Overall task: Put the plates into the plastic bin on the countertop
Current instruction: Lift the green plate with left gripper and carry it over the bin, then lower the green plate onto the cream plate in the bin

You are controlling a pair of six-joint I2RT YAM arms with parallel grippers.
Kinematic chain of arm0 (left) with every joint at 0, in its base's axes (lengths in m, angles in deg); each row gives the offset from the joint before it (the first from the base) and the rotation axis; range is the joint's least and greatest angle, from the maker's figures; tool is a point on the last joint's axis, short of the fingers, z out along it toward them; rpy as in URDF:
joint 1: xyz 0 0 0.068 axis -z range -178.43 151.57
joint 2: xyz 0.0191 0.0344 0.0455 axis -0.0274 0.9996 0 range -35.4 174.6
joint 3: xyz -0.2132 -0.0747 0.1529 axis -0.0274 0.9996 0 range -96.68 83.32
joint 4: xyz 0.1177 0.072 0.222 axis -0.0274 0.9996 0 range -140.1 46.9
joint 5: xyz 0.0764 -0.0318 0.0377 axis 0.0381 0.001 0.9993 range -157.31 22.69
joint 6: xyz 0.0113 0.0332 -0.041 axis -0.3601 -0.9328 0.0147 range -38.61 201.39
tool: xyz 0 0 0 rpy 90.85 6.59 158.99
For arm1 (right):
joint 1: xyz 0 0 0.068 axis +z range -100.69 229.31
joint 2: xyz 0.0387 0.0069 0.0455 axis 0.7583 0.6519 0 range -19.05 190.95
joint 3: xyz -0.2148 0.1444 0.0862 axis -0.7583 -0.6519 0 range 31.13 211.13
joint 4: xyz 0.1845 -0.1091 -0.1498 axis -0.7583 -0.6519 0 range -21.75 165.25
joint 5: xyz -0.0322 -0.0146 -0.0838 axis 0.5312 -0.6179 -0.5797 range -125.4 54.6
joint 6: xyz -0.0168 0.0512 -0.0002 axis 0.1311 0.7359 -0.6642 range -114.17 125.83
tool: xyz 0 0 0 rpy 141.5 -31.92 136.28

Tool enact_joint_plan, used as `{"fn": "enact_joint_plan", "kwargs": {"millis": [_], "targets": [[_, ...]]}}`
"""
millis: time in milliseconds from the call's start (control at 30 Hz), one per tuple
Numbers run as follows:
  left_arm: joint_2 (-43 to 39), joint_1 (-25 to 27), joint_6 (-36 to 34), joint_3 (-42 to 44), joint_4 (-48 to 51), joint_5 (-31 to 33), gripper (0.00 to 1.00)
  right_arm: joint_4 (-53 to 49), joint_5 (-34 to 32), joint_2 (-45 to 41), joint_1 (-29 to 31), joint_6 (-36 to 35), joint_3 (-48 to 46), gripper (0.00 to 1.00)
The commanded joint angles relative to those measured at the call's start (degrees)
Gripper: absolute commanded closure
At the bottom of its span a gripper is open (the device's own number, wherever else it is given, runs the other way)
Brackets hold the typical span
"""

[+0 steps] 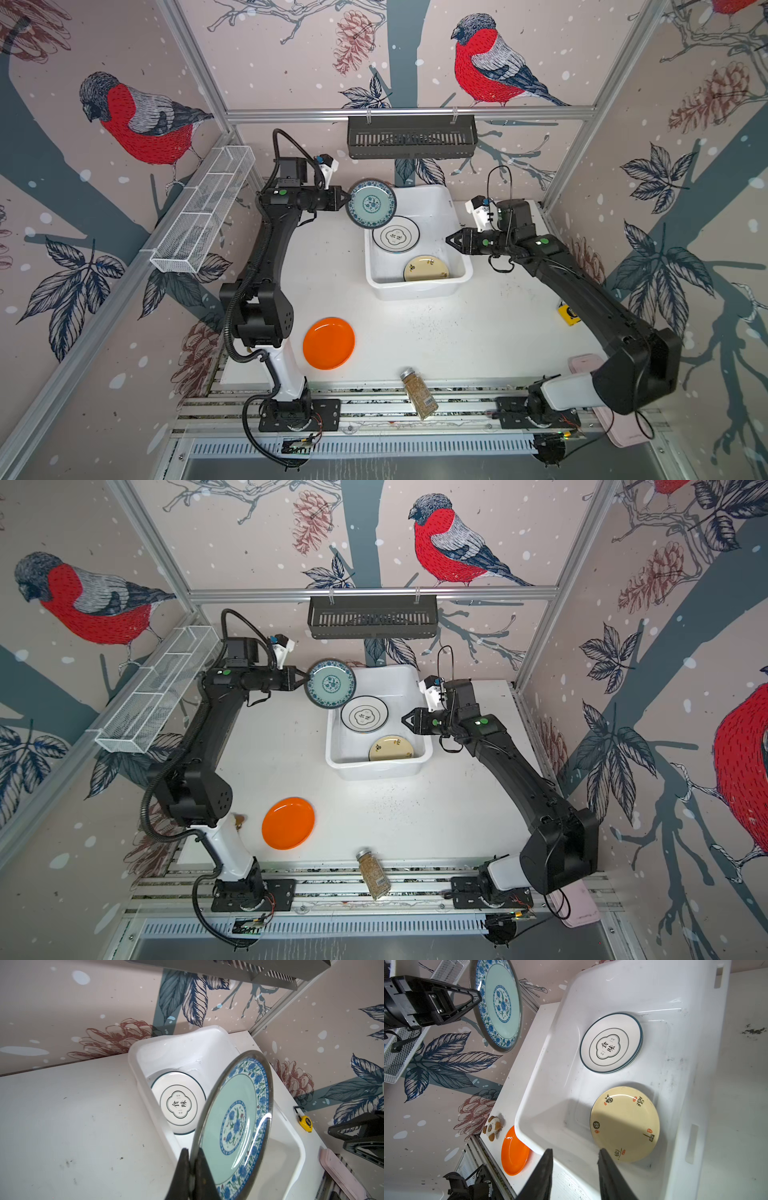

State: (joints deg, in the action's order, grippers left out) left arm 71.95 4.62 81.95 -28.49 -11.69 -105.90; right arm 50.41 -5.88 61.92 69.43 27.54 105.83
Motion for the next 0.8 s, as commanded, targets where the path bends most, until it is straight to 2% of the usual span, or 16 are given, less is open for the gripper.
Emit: {"fn": "enact_joint_plan", "kwargs": {"millis": [0, 400, 633, 767], "targets": [[1.6, 2.9, -0.5, -2.2, 0.8, 0.8, 1.0, -1.0, -0.2, -1.2, -1.0, -1.2, 0.0, 0.62], [11.7, 13.0, -1.0, -11.8, 2.1, 2.0, 1.0, -6.5, -1.1, -2.5, -2.4, -1.6, 2.0, 0.61], [16.6, 14.7, -1.8, -18.1, 4.3, 2.7, 1.0, -12.1, -3.1, 1.5, -3.4, -2.7, 9.3, 0.62], [18.3, 14.9, -3.7, -20.5, 6.2, 3.7, 1.0, -10.4, -9.2, 2.4, -3.5, -4.4, 11.7, 0.62]]}}
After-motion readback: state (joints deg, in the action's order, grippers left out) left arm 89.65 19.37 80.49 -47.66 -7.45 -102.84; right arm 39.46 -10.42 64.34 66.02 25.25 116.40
